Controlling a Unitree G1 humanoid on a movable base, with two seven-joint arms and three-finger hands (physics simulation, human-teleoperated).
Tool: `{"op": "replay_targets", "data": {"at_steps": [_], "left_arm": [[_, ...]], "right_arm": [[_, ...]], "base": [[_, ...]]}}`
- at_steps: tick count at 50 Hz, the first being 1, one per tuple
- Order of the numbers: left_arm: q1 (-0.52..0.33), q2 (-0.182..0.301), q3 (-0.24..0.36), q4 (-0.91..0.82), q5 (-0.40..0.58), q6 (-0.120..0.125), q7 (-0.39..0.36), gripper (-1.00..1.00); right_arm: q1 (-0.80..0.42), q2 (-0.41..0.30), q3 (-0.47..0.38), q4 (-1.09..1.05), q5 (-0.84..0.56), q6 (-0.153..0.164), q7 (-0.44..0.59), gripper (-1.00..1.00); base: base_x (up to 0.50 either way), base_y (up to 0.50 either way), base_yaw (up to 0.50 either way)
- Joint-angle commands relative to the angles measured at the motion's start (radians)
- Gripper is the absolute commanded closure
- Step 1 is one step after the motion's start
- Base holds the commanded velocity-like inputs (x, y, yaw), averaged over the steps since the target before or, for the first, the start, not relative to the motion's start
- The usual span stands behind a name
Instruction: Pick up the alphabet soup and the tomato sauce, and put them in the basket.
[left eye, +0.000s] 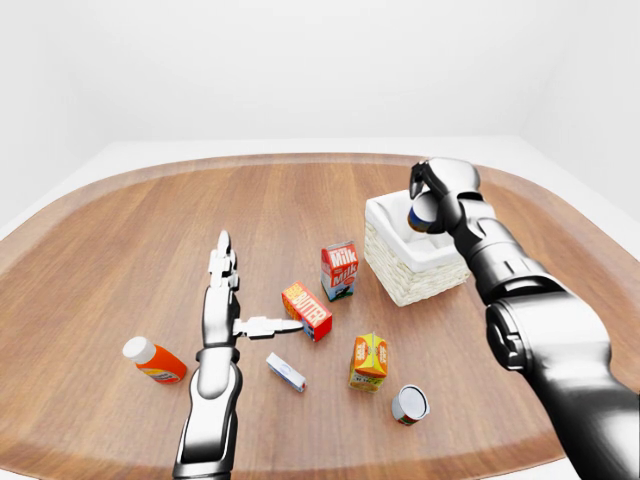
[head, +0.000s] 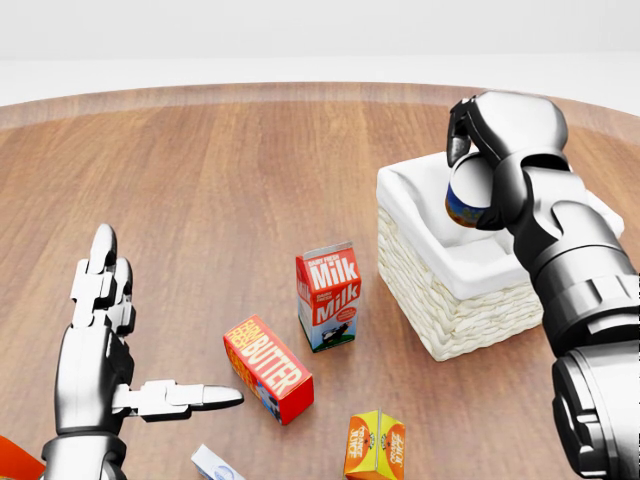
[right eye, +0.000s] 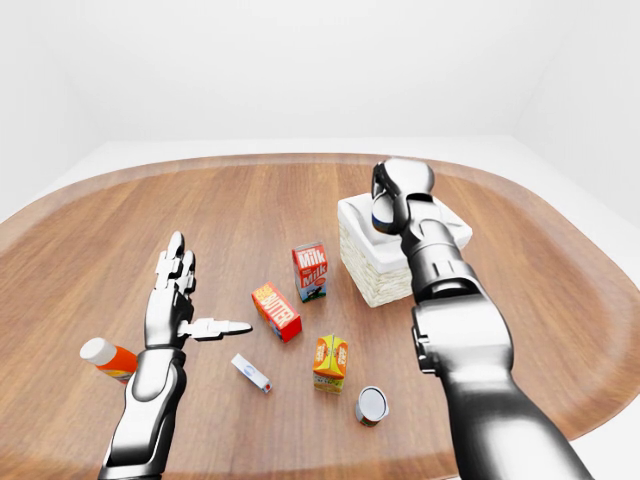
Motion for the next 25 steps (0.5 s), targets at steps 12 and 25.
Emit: {"op": "replay_targets", "data": {"at_steps": [12, 25], "left_arm": [[0.005, -0.001, 0.009, -0.019, -0.022, 0.000, -0.008, -1.00], [0.002, -0.001, 0.010, -0.010, -0.023, 0.000, -0.006, -1.00]], "right_arm": [[0.034, 0.005, -0.005, 0.002, 0.005, 0.063, -0.014, 1.00], [0.041, -0.002, -0.007, 0.001, 0.016, 0.066, -0.018, 1.00]], "base": [[0.00, 0.00, 0.00], [0.00, 0.00, 0.00]]}}
